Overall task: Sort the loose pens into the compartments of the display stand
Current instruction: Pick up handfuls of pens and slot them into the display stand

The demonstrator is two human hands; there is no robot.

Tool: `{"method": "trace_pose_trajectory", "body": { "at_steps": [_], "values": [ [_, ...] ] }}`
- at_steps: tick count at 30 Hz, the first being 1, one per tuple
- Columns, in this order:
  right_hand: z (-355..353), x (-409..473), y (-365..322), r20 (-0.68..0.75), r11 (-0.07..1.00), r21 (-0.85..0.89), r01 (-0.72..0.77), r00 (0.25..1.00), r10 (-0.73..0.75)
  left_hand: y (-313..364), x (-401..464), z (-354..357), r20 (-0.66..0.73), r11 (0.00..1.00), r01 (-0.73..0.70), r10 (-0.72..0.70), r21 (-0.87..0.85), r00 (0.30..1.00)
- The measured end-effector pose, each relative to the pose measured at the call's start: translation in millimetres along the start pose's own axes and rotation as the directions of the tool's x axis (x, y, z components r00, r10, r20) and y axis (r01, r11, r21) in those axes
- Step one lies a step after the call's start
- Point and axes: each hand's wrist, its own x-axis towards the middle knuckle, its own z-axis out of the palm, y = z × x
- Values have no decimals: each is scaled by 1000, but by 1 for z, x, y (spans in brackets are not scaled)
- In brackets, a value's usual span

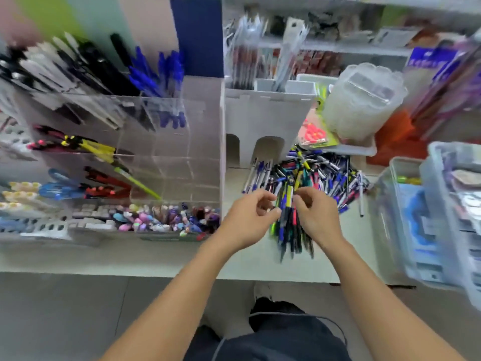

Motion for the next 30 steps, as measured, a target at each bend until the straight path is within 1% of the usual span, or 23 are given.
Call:
{"method": "trace_pose_trajectory", "body": {
  "at_steps": [2, 4, 6, 8, 10, 13, 14, 16, 18, 21, 24, 27, 29, 30],
  "values": [
    [-9, 10, 17, 29, 998, -55, 15, 1000, -13, -15, 34, 21, -82, 978, 49, -33, 201, 996],
    [-18, 28, 22, 21, 995, -75, 63, 998, -62, -28, 67, 31, -165, 948, 95, -46, 302, 985],
    [-23, 53, 29, 16, 981, -146, 128, 992, -127, -36, 97, 33, -213, 926, 197, -132, 322, 968],
    [-22, 82, 39, 91, 957, -242, 163, 985, -145, -40, 126, 35, -248, 897, 305, -231, 320, 941],
    [-17, 109, 49, 190, 941, -296, 161, 976, -107, -47, 148, 37, -265, 859, 409, -335, 309, 904],
    [-5, 141, 71, 234, 920, -375, 115, 972, -27, -59, 170, 42, -221, 803, 509, -459, 311, 860],
    [0, 148, 79, 228, 918, -386, 85, 974, 5, -61, 175, 45, -213, 795, 511, -465, 327, 859],
    [9, 157, 92, 202, 921, -386, 46, 979, 36, -60, 182, 49, -242, 791, 481, -417, 378, 876],
    [17, 163, 100, 152, 938, -343, 46, 988, 8, -59, 189, 53, -262, 793, 445, -364, 415, 894],
    [31, 160, 103, 64, 968, -245, 64, 997, -50, -58, 194, 59, -241, 815, 427, -357, 392, 903],
    [48, 137, 102, 74, 979, -199, 47, 997, -32, -58, 191, 66, -253, 841, 429, -359, 329, 898],
    [53, 126, 101, 124, 994, -111, 7, 992, 7, -61, 181, 67, -246, 866, 448, -395, 223, 885],
    [41, 120, 96, 136, 997, -79, -9, 990, 20, -66, 171, 64, -220, 868, 444, -399, 221, 890],
    [33, 111, 93, 104, 997, -76, -7, 994, 15, -67, 165, 64, -206, 860, 443, -399, 254, 894]
  ]
}}
